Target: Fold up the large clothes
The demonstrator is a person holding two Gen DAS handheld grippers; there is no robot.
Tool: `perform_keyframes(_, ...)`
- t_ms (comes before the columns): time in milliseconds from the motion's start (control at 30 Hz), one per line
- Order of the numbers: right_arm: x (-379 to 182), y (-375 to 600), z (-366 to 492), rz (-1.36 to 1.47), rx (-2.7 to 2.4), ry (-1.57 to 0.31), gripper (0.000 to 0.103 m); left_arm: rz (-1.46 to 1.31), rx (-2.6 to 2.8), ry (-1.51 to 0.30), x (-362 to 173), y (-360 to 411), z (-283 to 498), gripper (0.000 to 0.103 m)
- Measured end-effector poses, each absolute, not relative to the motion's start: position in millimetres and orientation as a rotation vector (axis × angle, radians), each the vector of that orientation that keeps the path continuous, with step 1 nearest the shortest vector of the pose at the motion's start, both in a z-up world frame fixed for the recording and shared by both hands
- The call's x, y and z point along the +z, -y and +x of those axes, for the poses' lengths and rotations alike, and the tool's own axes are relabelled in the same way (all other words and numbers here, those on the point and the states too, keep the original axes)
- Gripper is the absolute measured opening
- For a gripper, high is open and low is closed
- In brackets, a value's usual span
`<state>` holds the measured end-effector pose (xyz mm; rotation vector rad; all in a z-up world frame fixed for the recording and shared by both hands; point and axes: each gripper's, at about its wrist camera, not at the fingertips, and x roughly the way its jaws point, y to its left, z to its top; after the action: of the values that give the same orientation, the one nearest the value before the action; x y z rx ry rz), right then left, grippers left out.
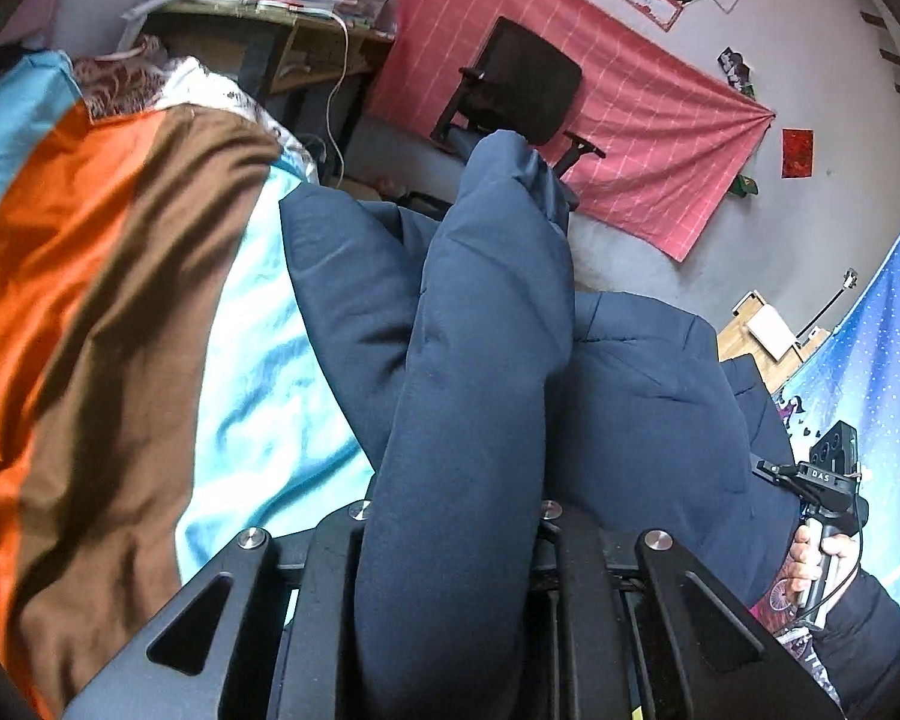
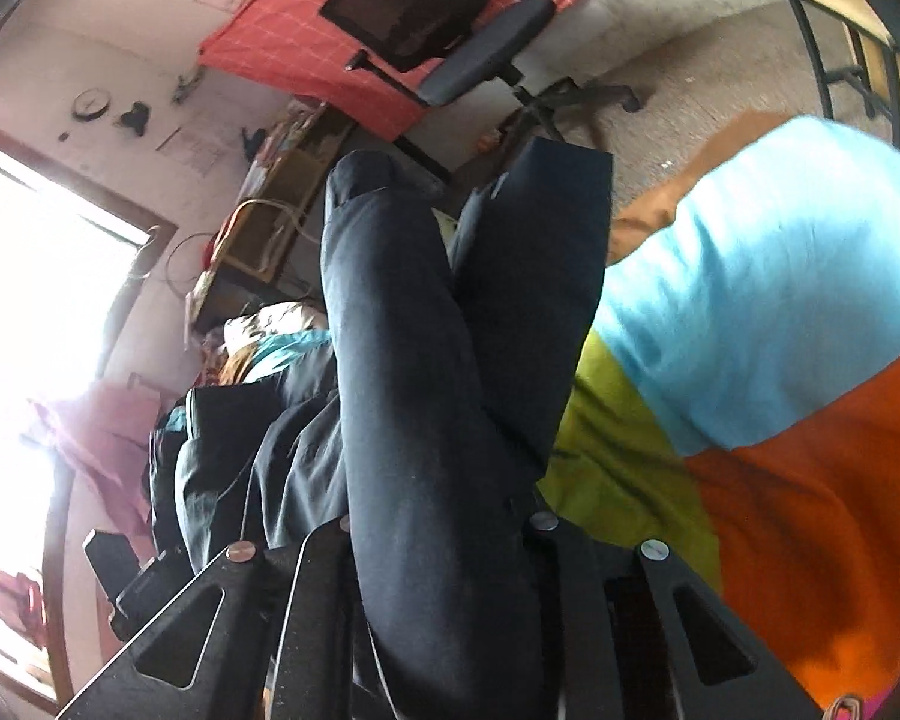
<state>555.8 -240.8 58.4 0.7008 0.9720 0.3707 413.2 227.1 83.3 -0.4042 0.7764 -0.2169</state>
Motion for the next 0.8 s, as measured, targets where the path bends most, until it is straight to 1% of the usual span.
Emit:
perform_keyframes(233,88.8,237.1,530.4,0.695,0.413,-0.96,0.018,-0.359,-0.219,-0.768,110.9,-210.6,392.4,0.014)
perform_keyframes(400,94.1,236.7,514.9,0.697,0.423,-0.974,0.018,-0.371,-0.206,-0.8,107.8,-209.2,384.9,0.014)
perform_keyframes(500,89.9,234.1,507.6,0.675,0.422,-0.998,0.018,-0.362,-0.205,-0.825,96.9,-206.2,378.5,0.014)
perform_keyframes(600,78.2,233.3,501.8,0.647,0.413,-1.011,0.018,-0.383,-0.195,-0.868,70.1,-204.4,375.8,0.014)
perform_keyframes(700,55.6,232.5,498.1,0.633,0.379,-1.022,0.018,-0.391,-0.154,-0.906,42.2,-203.5,380.5,0.014)
perform_keyframes(800,32.4,235.5,494.3,0.624,0.335,-1.03,0.019,-0.418,-0.137,-0.899,30.8,-206.2,381.2,0.015)
